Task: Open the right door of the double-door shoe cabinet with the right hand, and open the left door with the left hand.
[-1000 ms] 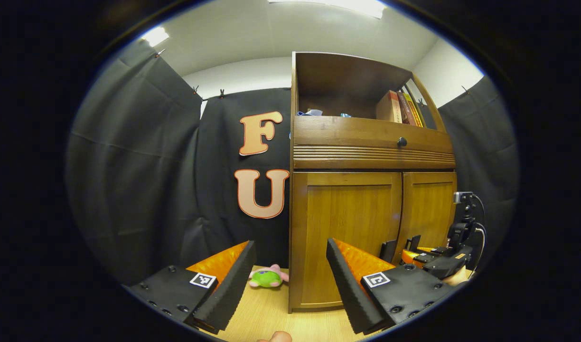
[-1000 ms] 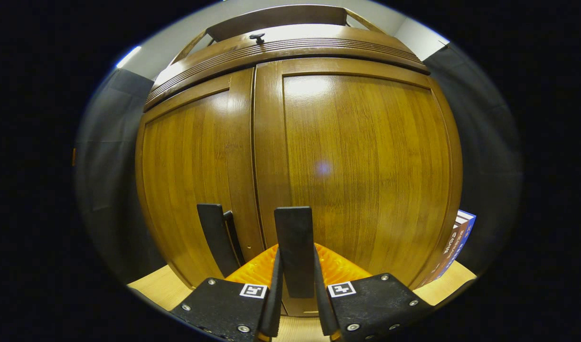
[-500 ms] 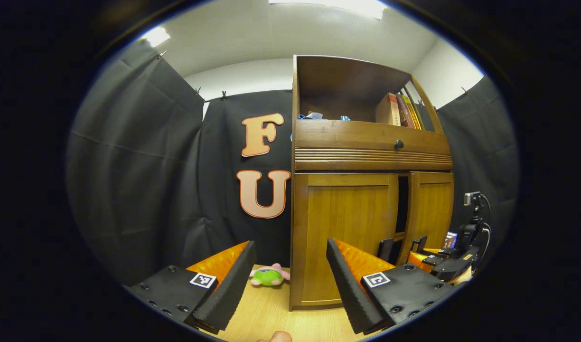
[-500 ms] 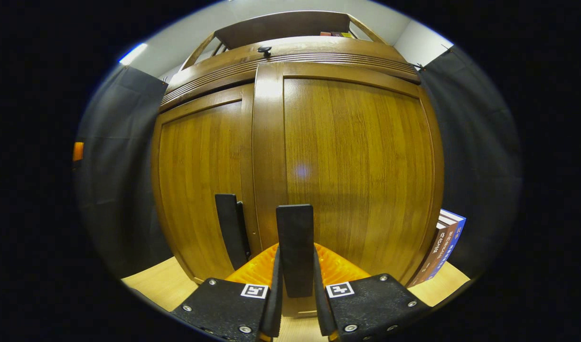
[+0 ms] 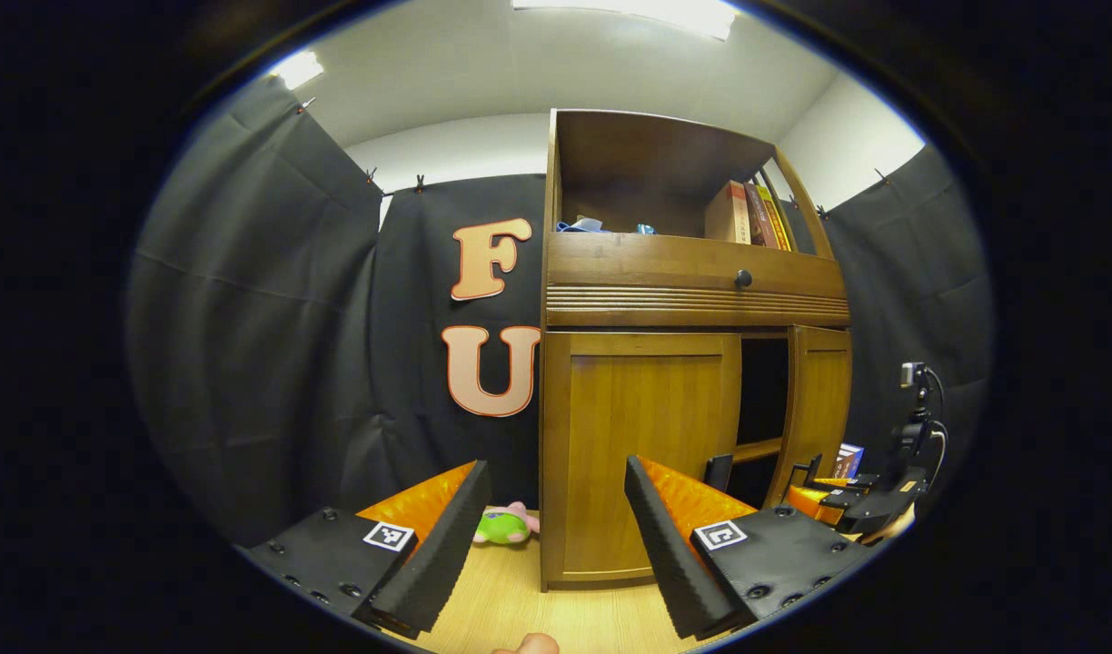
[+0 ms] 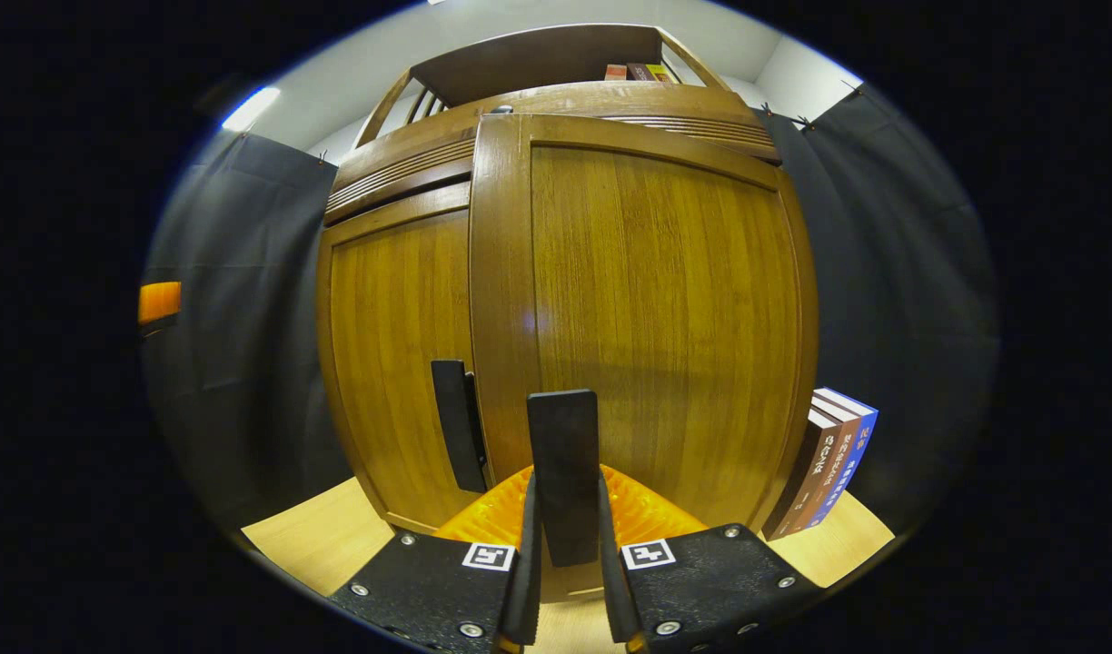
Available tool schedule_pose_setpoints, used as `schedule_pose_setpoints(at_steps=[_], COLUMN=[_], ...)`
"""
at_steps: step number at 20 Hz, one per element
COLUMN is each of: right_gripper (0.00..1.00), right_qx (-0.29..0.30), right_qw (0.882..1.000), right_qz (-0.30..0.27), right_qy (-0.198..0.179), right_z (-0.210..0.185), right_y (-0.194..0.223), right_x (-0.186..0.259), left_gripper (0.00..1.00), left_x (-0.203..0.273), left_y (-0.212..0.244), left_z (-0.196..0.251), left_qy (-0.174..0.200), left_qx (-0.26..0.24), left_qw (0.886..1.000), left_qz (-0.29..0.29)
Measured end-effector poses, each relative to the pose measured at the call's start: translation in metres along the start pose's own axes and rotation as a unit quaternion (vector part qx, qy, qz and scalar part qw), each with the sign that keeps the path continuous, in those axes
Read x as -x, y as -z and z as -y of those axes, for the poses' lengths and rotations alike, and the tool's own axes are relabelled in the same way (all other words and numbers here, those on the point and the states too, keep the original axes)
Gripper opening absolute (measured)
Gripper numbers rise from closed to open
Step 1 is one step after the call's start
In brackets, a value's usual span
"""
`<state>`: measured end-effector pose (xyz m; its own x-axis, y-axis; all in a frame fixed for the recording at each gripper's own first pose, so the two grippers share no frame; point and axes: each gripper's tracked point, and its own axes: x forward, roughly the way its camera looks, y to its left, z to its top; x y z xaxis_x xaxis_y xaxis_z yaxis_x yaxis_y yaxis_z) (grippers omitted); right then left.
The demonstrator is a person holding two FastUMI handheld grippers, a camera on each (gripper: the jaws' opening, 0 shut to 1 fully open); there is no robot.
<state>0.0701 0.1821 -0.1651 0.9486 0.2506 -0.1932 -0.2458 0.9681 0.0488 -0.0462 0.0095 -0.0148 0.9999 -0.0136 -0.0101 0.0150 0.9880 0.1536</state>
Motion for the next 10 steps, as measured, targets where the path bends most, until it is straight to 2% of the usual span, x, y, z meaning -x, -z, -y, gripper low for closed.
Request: schedule_pose_setpoints(at_steps=[3, 5, 6, 10], right_gripper=[0.29, 0.29, 0.29, 0.29], right_qx=[-0.002, -0.005, -0.008, -0.005], right_qw=[1.0, 1.0, 1.0, 1.0], right_qz=[0.0, -0.001, -0.003, -0.001], right_qy=[-0.002, -0.004, -0.005, 0.003], right_z=[0.006, 0.013, 0.016, 0.027], right_y=[0.002, 0.002, 0.002, -0.001], right_x=[0.016, 0.03, 0.035, 0.056], left_gripper=[0.98, 0.98, 0.94, 0.97], left_x=[0.005, 0.009, 0.012, 0.019], left_y=[-0.002, -0.005, -0.004, -0.002], left_z=[0.001, 0.004, 0.006, 0.015], left_qy=[-0.001, -0.001, 0.0, 0.007], left_qx=[-0.004, -0.007, -0.008, -0.01], left_qw=[1.0, 1.0, 1.0, 1.0], left_qz=[0.002, 0.006, 0.007, 0.005])
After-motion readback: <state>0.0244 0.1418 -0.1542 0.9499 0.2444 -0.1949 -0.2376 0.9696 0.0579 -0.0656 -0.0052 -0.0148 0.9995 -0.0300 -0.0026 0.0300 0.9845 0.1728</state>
